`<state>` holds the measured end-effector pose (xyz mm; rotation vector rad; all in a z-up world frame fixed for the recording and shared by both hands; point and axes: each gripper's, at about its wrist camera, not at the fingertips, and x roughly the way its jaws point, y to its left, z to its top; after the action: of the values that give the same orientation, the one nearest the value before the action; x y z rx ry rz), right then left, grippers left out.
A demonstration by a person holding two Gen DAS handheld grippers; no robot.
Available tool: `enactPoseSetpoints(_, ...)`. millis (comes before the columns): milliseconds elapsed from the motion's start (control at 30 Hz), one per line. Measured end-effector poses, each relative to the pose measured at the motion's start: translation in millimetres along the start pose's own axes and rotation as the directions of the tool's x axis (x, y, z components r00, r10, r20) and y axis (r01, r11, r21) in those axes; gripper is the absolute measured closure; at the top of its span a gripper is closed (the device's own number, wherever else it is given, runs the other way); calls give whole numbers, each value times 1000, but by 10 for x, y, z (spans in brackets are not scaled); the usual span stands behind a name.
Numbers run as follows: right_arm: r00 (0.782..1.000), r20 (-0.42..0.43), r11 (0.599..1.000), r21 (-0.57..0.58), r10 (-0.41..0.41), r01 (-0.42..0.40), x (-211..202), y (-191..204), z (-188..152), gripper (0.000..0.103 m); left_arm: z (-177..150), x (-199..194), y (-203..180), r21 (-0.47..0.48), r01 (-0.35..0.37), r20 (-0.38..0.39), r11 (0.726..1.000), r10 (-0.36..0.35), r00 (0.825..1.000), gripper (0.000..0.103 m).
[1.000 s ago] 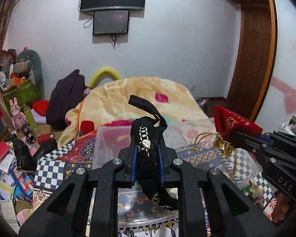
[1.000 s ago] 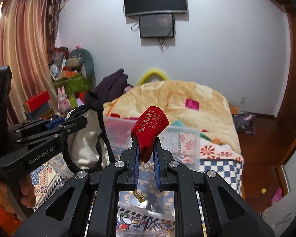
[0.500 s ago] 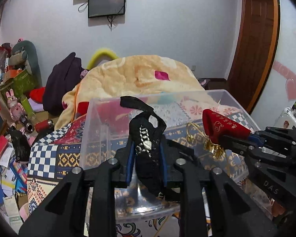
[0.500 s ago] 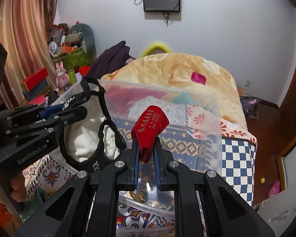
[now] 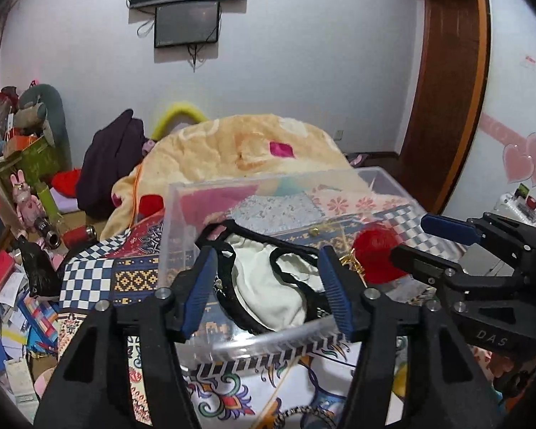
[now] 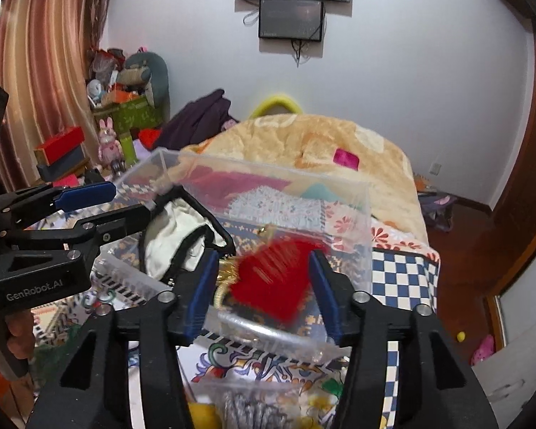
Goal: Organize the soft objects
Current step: 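Carry both items over the clear box and open both tools to drop them, then grasp the green knitted sock with the left tool while the right grasps the yellow sponge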
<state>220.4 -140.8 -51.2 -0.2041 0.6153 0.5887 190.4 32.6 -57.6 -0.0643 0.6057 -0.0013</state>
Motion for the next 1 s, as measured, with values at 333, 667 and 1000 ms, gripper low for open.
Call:
enactPoseSetpoints(333,991,132,1000,20,7,-9,-478,18,-6,32,12,-599,2,11,-14,124,1000,13,992,17)
enactPoseSetpoints(667,990,140,998,58,8,-17,-668,13,-384,30,-469,-697,87,33,-11,62,999,9,998,8)
enactPoseSetpoints(1000,997,44,994,83,63,-66,-546,175,-815,35,-1061,-638,186,-21,18,-53,1000,-19,998,8)
